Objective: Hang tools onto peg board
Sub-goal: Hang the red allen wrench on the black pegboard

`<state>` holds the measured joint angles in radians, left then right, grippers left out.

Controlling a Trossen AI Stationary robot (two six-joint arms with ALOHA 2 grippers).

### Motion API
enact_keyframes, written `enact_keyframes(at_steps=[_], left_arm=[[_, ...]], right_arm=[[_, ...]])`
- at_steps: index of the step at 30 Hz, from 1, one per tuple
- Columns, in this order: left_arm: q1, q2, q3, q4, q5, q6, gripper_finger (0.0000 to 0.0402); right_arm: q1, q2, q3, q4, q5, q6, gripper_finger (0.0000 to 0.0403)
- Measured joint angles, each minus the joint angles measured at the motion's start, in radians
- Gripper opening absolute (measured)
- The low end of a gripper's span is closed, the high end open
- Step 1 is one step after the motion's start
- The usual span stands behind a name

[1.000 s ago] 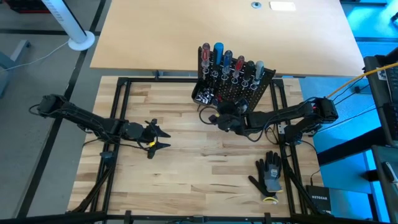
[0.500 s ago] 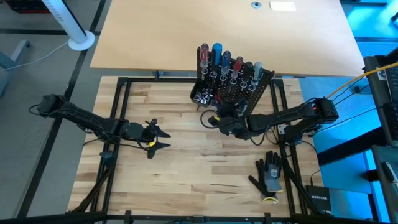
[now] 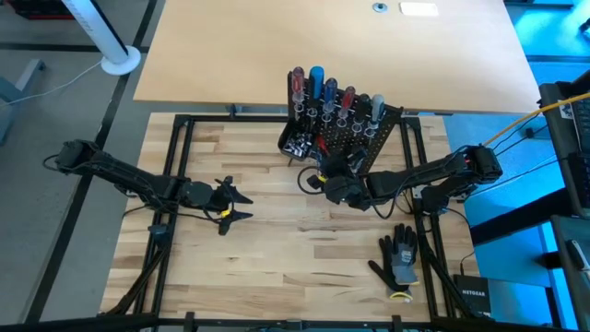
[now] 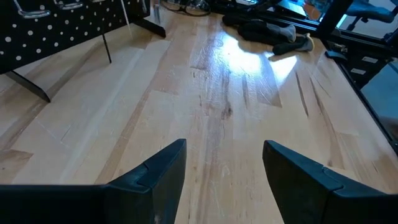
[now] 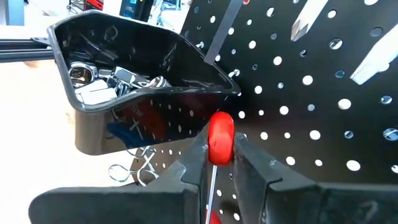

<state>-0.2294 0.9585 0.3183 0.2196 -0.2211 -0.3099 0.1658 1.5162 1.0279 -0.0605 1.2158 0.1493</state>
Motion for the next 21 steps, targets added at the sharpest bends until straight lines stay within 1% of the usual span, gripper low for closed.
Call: enact_keyframes(at_steps=[16, 21], left_arm=[[0.000, 0.000, 0.000, 0.000, 0.000, 0.002, 0.0203], [0.000, 0.000, 0.000, 0.000, 0.000, 0.002, 0.0203]], right_arm=[[0.001, 0.000, 0.002, 0.037, -0.005, -0.001, 0.0057], [0.029, 0.000, 0.002, 0.037, -0.008, 0.000, 0.0057]])
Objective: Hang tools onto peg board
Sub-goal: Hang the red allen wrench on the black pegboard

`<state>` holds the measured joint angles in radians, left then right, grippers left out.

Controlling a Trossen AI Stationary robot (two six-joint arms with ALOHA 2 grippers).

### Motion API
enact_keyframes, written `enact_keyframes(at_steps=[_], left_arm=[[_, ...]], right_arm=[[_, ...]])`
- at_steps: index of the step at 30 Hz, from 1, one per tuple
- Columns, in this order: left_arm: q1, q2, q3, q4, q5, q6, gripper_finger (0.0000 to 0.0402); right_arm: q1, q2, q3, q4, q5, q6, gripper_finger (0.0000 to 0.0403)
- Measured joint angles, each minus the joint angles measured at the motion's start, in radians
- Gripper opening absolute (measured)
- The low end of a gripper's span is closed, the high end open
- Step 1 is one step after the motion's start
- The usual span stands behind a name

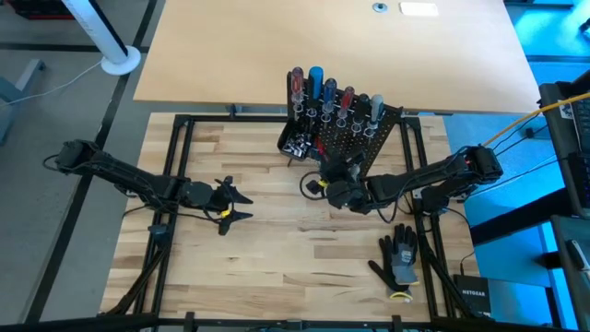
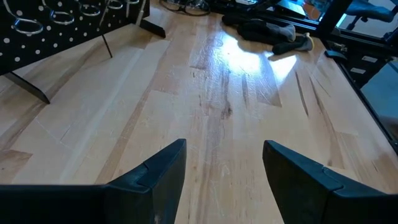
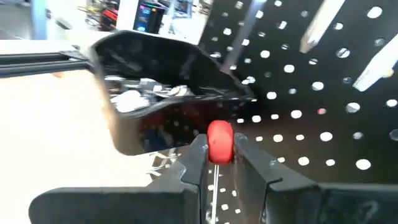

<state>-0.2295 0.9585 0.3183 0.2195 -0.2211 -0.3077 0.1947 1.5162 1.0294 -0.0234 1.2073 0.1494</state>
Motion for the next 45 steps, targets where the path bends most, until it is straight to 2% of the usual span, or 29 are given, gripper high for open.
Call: enact_keyframes(at_steps=[17, 25, 29, 32, 35, 39, 42, 45], left_arm=[[0.000, 0.000, 0.000, 0.006, 0.000, 0.005, 0.0203], [0.000, 0.000, 0.000, 0.233, 0.024, 0.077, 0.0203], [0.000, 0.015, 0.000, 0.394, 0.063, 0.104, 0.0203], [0.000, 0.069, 0.011, 0.494, 0.082, 0.114, 0.0203], [-0.007, 0.157, 0.052, 0.531, 0.089, 0.121, 0.0203], [-0.036, 0.308, 0.143, 0.548, 0.091, 0.125, 0.0203], [-0.063, 0.395, 0.203, 0.616, 0.091, 0.127, 0.0203], [-0.081, 0.443, 0.239, 0.638, 0.093, 0.127, 0.0203]], right_arm=[[0.296, 0.000, 0.000, 0.067, 0.022, 0.038, 0.0057], [0.364, 0.000, -0.026, 0.118, 0.049, 0.138, 0.0057], [0.361, 0.000, -0.092, 0.303, 0.027, 0.132, 0.0057], [0.354, 0.019, -0.142, 0.538, -0.023, 0.025, 0.0057], [0.344, 0.060, -0.175, 0.812, -0.111, -0.122, 0.0057], [0.314, 0.140, -0.187, 1.149, -0.285, -0.257, 0.0057], [0.287, 0.206, -0.185, 1.274, -0.377, -0.286, 0.0057], [0.280, 0.250, -0.168, 1.316, -0.418, -0.285, 0.0057]])
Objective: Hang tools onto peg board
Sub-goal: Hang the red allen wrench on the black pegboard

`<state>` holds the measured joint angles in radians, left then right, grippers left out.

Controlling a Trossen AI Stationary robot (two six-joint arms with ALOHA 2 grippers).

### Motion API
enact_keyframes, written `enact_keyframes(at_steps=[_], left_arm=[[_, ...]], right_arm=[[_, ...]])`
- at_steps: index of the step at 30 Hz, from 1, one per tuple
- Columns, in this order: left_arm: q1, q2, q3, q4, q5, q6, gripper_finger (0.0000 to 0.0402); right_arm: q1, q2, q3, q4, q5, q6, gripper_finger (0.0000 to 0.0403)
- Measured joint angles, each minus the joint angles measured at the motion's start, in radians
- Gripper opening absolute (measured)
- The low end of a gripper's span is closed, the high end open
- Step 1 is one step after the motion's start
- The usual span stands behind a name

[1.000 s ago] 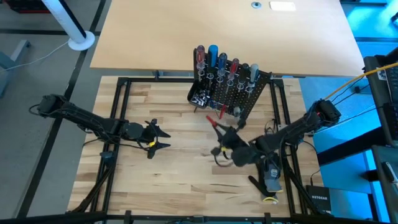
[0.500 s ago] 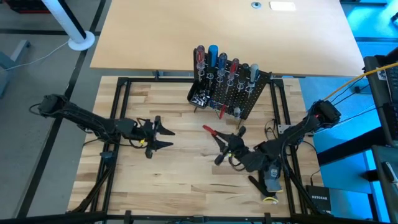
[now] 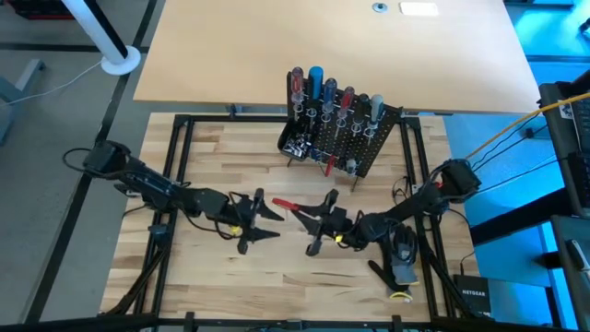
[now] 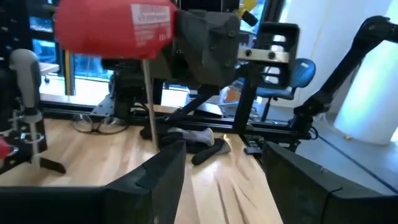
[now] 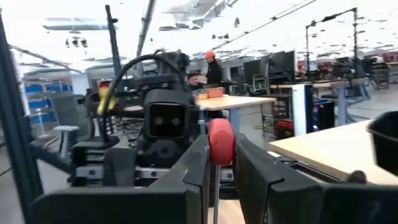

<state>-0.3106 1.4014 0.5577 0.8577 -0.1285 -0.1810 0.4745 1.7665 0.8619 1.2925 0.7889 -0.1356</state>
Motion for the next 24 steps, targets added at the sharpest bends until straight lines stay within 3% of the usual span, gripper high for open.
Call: enact_keyframes(at_steps=[8, 15, 19, 24], left_arm=[[-0.009, 0.051, 0.031, -0.006, 0.011, -0.021, 0.0203], [-0.009, 0.051, 0.031, -0.021, 0.011, -0.016, 0.0203], [-0.013, 0.003, 0.031, -0.154, -0.003, -0.022, 0.0203], [-0.012, -0.090, 0.030, -0.261, -0.099, -0.018, 0.0203]], right_arm=[[0.002, 0.038, 0.061, -0.013, -0.094, -0.058, 0.0057], [0.002, 0.038, 0.061, -0.026, -0.106, -0.061, 0.0057], [0.004, 0.038, 0.061, -0.033, -0.114, -0.060, 0.0057], [0.012, 0.038, 0.063, -0.030, -0.117, -0.069, 0.0057]])
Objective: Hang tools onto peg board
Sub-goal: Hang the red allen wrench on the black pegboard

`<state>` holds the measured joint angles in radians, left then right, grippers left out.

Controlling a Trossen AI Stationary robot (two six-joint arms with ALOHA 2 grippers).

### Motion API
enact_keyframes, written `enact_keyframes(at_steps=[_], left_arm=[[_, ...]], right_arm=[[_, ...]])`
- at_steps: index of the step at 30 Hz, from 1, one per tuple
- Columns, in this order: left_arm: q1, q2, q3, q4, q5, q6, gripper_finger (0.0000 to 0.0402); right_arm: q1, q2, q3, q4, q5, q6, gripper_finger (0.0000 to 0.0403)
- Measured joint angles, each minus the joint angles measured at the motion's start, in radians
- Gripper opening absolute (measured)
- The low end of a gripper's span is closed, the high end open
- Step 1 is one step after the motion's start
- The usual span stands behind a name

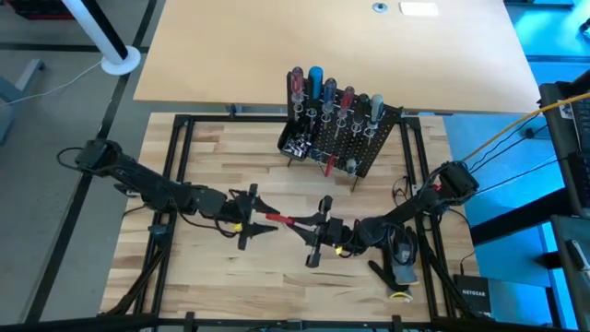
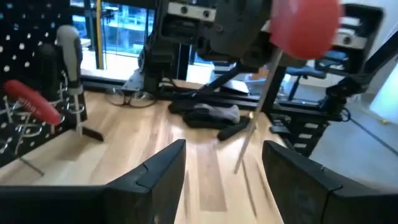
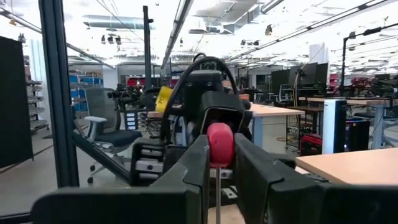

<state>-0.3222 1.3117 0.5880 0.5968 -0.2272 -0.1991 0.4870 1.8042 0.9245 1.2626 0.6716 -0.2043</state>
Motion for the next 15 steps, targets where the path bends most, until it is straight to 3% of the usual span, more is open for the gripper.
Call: enact_keyframes(at_steps=[3, 10, 15], left_arm=[[-0.001, 0.011, 0.000, 0.029, 0.027, 0.002, 0.0203], [-0.019, 0.156, -0.001, 0.264, 0.072, 0.025, 0.0203], [-0.019, 0.166, -0.001, 0.275, 0.069, 0.025, 0.0192]], right_arm=[[-0.002, 0.000, 0.000, 0.013, -0.008, 0.003, 0.0057], [-0.017, 0.034, 0.034, 0.017, -0.040, 0.041, 0.0057], [-0.013, 0.046, 0.048, 0.017, -0.036, 0.011, 0.0057]])
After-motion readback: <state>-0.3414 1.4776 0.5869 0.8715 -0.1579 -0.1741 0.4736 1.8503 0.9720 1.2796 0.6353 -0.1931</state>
